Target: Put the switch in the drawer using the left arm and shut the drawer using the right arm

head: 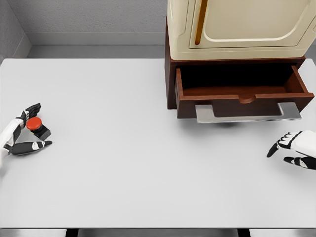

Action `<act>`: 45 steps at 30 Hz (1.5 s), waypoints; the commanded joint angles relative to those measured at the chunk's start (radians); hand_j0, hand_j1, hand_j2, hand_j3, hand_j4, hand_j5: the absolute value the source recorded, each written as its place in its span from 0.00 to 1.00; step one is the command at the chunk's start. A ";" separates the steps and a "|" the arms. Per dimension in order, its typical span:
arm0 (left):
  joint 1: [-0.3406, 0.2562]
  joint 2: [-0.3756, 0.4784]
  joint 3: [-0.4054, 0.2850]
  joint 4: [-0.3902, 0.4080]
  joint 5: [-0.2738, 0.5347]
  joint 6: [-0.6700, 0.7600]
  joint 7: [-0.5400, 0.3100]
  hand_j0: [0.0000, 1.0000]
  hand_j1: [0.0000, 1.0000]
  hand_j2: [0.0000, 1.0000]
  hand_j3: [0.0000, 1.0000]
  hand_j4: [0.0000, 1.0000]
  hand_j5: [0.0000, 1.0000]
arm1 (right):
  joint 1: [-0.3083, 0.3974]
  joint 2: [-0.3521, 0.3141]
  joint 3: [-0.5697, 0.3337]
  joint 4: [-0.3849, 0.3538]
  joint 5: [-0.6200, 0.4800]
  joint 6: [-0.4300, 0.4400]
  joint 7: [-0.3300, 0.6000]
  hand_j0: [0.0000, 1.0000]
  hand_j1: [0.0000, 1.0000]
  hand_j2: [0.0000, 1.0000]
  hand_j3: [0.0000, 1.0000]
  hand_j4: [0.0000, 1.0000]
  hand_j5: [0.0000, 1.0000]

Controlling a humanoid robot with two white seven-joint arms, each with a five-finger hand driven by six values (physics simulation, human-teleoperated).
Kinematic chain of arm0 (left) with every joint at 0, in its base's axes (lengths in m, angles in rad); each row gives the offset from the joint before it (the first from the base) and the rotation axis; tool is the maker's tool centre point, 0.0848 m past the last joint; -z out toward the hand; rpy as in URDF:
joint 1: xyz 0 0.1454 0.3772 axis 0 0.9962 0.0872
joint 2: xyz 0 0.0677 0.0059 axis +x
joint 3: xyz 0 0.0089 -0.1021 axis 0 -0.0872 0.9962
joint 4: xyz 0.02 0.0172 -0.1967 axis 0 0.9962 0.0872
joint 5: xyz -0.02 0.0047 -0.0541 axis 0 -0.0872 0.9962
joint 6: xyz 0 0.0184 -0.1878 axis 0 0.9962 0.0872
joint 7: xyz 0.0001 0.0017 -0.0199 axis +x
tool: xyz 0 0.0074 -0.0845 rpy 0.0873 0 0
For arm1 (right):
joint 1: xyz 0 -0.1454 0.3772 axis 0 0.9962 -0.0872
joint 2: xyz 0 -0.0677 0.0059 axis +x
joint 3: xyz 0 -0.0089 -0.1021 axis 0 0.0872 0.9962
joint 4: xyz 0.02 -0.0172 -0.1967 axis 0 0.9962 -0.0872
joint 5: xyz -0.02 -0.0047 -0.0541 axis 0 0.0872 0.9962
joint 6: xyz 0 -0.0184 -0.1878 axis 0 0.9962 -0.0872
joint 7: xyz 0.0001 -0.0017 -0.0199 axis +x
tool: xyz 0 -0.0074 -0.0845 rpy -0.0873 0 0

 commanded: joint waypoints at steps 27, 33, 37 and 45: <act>0.028 -0.009 0.005 -0.059 0.065 -0.005 -0.004 0.56 0.56 0.56 0.56 0.56 0.56 | -0.002 -0.003 -0.003 0.000 -0.010 0.002 0.001 0.59 0.59 0.59 0.59 0.59 0.59; 0.031 -0.007 0.005 -0.061 0.064 -0.031 -0.004 0.45 0.45 0.45 0.45 0.45 0.45 | -0.002 -0.015 -0.003 0.000 -0.010 0.002 0.001 0.59 0.59 0.59 0.59 0.59 0.59; 0.031 -0.003 0.005 -0.111 0.062 -0.037 -0.004 0.42 0.42 0.42 0.42 0.42 0.42 | -0.003 -0.014 -0.003 0.001 -0.010 0.002 0.001 0.59 0.59 0.59 0.59 0.59 0.59; 0.031 0.002 -0.001 -0.220 0.054 -0.037 -0.005 0.42 0.42 0.42 0.42 0.42 0.42 | -0.003 -0.014 -0.005 0.000 -0.010 0.002 0.001 0.59 0.59 0.59 0.59 0.59 0.59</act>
